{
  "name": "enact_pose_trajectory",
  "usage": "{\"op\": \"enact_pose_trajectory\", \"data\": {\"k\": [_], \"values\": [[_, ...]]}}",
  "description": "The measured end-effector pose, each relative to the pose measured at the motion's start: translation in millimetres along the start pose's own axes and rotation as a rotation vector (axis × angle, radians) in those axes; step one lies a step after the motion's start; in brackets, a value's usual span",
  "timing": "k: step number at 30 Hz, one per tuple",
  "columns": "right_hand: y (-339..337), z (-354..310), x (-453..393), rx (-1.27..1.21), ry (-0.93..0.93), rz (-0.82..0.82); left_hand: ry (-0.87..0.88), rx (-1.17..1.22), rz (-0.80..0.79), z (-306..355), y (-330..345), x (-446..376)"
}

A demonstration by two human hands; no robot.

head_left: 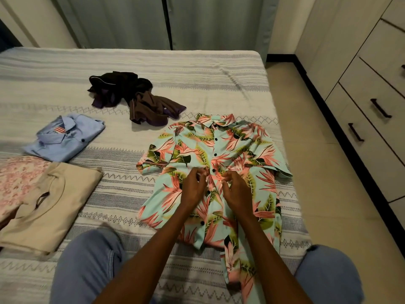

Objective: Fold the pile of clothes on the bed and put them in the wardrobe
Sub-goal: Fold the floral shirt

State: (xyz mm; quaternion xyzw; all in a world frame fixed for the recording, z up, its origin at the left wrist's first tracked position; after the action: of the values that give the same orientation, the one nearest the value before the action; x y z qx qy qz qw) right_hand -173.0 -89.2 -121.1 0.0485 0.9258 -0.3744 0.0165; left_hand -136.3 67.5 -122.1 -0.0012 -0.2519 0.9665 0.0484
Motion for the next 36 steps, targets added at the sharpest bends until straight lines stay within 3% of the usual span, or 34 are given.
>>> {"op": "enact_pose_trajectory", "data": {"k": [5,9,15,18,22,27,32,36], "values": [[6,-8,32,0.212,0.099,-0.105,0.007,-0.334,-0.137,-15,5,28],[8,-5,36,0.322,0.212,-0.210,0.003,-0.459,-0.194,-15,3,35],[4,-6,36,0.316,0.316,-0.320,0.057,-0.621,-0.173,-3,1,44],[3,-4,38,0.322,0.293,-0.251,0.100,-0.655,-0.145,2,0,44],[-5,-1,40,0.332,0.215,-0.072,0.082,-0.507,-0.080,7,-2,49],[-15,-13,42,0.092,0.245,0.010,-0.135,-0.010,-0.041,9,-5,53],[-13,-27,46,-0.072,0.157,0.024,-0.282,0.289,-0.155,14,-10,55],[-6,-34,48,-0.002,0.112,0.026,-0.308,0.428,-0.259,20,-13,54]]}}
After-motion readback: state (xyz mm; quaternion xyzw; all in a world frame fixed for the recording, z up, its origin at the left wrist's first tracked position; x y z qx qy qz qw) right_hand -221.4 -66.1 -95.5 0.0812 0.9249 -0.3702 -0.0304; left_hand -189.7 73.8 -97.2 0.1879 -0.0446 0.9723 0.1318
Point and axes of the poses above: each hand's wrist, its own x-axis away from the middle knuckle, its own y-axis out of the palm, z = x × y, the point moved 2 cm from there along -x, towards the middle knuckle, and after that the axes turned 10 degrees about -z, right-handed, at the moved point
